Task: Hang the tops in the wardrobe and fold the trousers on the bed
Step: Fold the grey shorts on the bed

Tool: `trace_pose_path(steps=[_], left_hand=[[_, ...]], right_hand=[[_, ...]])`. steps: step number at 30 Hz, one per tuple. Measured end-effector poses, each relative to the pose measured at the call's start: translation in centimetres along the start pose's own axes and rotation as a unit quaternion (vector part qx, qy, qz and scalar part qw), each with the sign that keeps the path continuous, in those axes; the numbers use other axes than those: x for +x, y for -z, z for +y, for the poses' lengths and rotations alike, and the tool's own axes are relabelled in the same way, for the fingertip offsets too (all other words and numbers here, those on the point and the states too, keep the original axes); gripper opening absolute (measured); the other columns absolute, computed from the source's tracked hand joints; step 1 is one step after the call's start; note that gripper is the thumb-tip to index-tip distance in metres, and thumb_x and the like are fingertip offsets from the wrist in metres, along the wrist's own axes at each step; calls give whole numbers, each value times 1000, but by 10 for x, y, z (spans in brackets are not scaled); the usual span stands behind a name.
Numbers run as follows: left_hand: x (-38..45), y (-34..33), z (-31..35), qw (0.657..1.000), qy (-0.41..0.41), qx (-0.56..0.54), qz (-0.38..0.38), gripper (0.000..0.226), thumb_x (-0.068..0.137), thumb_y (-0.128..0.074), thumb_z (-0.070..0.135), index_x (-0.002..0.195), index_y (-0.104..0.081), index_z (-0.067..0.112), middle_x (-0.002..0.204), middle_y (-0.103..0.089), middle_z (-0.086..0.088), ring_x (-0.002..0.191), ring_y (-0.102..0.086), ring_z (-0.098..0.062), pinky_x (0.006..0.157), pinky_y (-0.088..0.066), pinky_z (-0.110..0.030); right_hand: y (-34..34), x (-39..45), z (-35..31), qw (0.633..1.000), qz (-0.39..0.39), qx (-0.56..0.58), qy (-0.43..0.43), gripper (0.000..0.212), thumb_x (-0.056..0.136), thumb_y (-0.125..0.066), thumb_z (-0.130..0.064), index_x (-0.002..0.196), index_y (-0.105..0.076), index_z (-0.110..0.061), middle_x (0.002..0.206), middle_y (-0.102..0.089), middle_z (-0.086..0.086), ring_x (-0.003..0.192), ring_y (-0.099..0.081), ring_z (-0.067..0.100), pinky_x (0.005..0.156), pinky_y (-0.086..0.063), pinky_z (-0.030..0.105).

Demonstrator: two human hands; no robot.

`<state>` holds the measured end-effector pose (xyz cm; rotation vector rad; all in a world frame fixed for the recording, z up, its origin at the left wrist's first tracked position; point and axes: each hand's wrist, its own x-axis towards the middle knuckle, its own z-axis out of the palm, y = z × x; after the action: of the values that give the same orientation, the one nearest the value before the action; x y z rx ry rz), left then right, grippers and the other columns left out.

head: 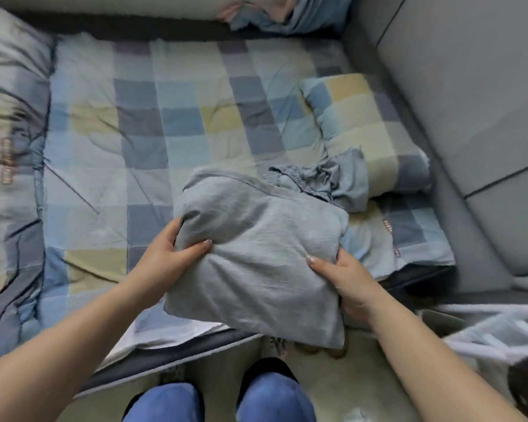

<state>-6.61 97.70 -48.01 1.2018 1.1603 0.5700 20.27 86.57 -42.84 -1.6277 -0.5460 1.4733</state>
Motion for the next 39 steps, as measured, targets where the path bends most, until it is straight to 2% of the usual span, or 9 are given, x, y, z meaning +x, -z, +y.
trace_pose_path(steps=[4, 10, 12, 15, 19, 23, 29, 36, 39], left_hand=[[-35, 8, 57, 993, -70, 31, -86, 39, 65, -75, 50, 100, -60, 61, 103, -66, 30, 92, -61, 12, 71, -46, -7], [-89, -6, 111, 966, -112, 81, -219, 35, 81, -73, 28, 103, -62, 52, 106, -67, 24, 99, -62, 4, 86, -46, -25], [-108, -20, 118, 955, -120, 94, -255, 33, 82, -72, 27, 107, -61, 45, 104, -68, 25, 97, -62, 5, 83, -47, -22], [-145, -48, 117, 934, -121, 104, -321, 33, 81, -72, 25, 105, -60, 43, 98, -68, 28, 90, -63, 8, 73, -47, -12], [-198, -86, 102, 897, -109, 123, -409, 41, 71, -75, 37, 109, -61, 46, 103, -68, 25, 92, -64, 6, 70, -50, -10], [-275, -133, 76, 855, -82, 134, -494, 33, 62, -75, 48, 93, -64, 56, 95, -70, 23, 83, -67, 4, 60, -52, -10], [-425, -186, 16, 770, -51, 177, -611, 32, 68, -78, 48, 98, -66, 43, 100, -73, 8, 93, -70, -13, 82, -54, -36], [-584, -227, -37, 681, -66, 213, -698, 22, 81, -74, 31, 99, -64, 41, 95, -73, 12, 85, -70, -6, 71, -52, -22], [-630, -244, -48, 636, -54, 234, -734, 24, 82, -74, 29, 102, -65, 36, 98, -73, 7, 88, -71, -12, 74, -55, -28]], right_hand=[[-25, -93, -6, 994, 86, 62, 42, 27, 86, -61, -9, 112, -59, -18, 101, -74, -4, 94, -69, 11, 69, -55, 19], [-53, -216, 7, 959, 205, 172, 92, 23, 86, -60, -5, 108, -60, -12, 99, -74, 3, 92, -70, 16, 72, -58, 24], [-58, -254, 17, 946, 241, 191, 107, 26, 85, -61, -6, 111, -59, -11, 103, -73, 5, 97, -69, 18, 78, -57, 27], [-63, -313, 47, 919, 308, 219, 112, 22, 87, -60, -6, 109, -60, -11, 97, -74, 1, 92, -70, 14, 74, -57, 25], [-71, -392, 98, 885, 368, 267, 99, 30, 88, -62, -12, 118, -58, -10, 109, -71, 7, 102, -68, 22, 86, -55, 35], [-87, -486, 159, 847, 435, 290, 94, 31, 89, -63, -17, 120, -59, -17, 113, -70, 5, 105, -67, 22, 90, -52, 39], [-132, -635, 260, 750, 570, 329, 76, 25, 86, -67, -19, 110, -63, -23, 101, -74, -1, 94, -71, 18, 70, -57, 27], [-189, -762, 351, 640, 674, 362, 65, 23, 86, -66, -16, 107, -65, -24, 97, -75, -2, 88, -72, 19, 66, -55, 28], [-207, -792, 376, 598, 702, 379, 72, 31, 86, -66, -14, 117, -61, -16, 105, -73, 3, 96, -70, 22, 82, -54, 38]])
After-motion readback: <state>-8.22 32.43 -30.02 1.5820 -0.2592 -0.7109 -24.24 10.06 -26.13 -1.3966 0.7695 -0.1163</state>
